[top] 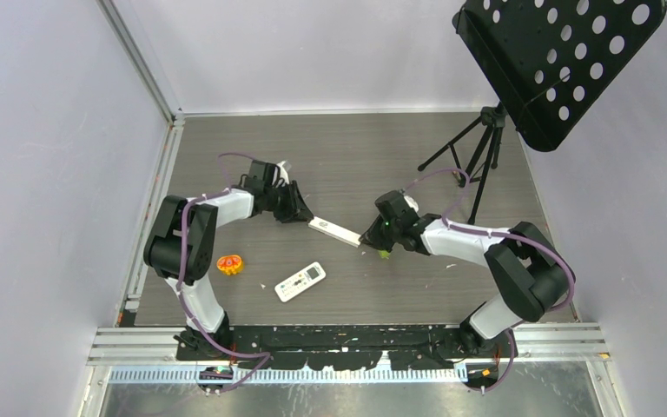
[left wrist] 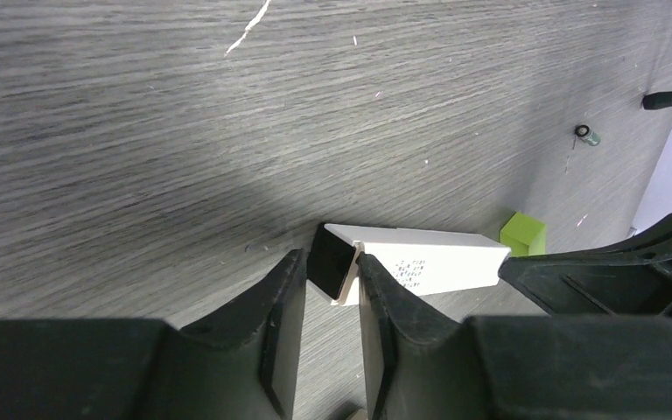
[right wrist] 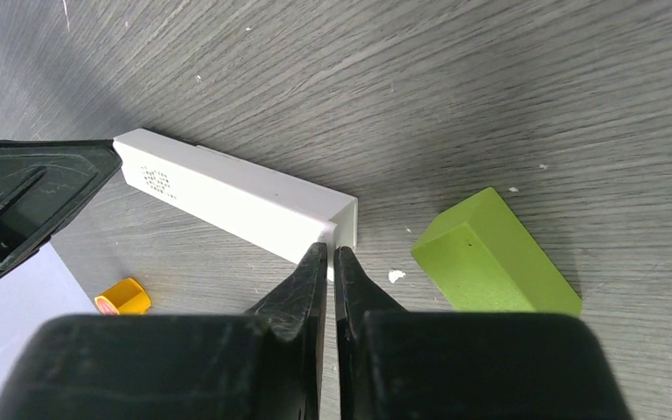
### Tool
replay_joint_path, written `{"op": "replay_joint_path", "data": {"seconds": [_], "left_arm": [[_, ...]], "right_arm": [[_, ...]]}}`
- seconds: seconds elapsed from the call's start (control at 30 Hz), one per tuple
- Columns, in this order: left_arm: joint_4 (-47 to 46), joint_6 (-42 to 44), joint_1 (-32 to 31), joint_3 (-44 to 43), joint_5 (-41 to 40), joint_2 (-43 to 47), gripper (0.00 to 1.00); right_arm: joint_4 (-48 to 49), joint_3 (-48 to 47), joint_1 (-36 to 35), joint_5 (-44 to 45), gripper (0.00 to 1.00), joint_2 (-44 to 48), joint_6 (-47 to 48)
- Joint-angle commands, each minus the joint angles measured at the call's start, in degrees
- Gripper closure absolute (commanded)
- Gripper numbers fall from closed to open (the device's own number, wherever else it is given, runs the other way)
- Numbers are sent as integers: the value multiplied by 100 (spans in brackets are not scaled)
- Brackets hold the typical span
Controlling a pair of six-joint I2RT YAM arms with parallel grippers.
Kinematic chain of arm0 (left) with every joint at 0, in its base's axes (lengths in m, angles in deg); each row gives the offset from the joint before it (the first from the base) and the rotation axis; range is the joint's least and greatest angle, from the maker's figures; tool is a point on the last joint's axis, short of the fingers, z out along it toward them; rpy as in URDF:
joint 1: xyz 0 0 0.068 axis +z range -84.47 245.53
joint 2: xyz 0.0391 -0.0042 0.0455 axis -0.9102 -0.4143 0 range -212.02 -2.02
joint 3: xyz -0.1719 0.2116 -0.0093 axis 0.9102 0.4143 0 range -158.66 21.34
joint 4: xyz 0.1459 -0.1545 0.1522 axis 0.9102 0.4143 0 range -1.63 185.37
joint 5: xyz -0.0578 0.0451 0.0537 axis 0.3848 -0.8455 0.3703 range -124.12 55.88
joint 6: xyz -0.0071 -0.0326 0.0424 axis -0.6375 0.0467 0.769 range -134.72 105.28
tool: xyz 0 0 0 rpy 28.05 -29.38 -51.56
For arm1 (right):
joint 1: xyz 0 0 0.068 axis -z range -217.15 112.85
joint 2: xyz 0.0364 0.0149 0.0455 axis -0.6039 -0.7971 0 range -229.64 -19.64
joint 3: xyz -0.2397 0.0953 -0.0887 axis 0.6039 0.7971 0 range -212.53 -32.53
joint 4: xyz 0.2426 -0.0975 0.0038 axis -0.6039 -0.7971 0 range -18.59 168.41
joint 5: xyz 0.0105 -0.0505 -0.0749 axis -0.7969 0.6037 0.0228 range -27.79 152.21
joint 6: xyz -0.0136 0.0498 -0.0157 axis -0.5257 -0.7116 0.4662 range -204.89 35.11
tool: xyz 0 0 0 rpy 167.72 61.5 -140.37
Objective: Load the batteries into the remote control
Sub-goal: Load the battery cover into the remote control.
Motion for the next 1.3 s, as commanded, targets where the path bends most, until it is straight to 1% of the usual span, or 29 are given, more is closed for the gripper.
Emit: {"op": "replay_joint_path", "data": {"seconds": [0.0,0.2,0.47,0.6,0.67,0.73,0.8,0.87,0.97,1.03,1.13,1.2,1.27], "left_arm": [[385,222,-50,265,93,-59,72],[283,203,-54,373,221,-99,80],[174,118,-52,523,304,-295,89],[195,85,-55,476,240,-298,89],[389,127,-50,266,120,-225,87],[710,229,-50,-54,-125,-125,82],[1084,358,-41,-422,-401,-25,76],[1433,487,-33,-834,-684,106,64],[1835,686,-32,-1142,-1004,335,41],[1966,807,-32,-1147,-1109,557,31],[2151,999,-161,-853,-1141,1117,23],[2241,1084,-474,-515,-1323,1535,18],[2434,1146,-996,-228,-1657,1887,14]], "right_arm": [[-436,-20,-76,310,92,-304,142],[-325,-193,-154,233,96,-597,83],[-294,-459,-281,258,99,-991,-38],[-324,-563,-333,370,99,-994,65],[-237,-545,-329,421,99,-801,244],[-219,-593,-341,449,95,-543,598],[-299,-693,-334,449,88,-289,1077],[-495,-850,-333,462,78,-74,1456],[-844,-1015,-333,505,66,179,1797],[-945,-1009,-333,537,58,371,1839],[-1139,-995,-333,603,47,582,1801],[-1295,-1022,-333,680,42,692,1767],[-1468,-1087,-320,775,39,759,1751]]}}
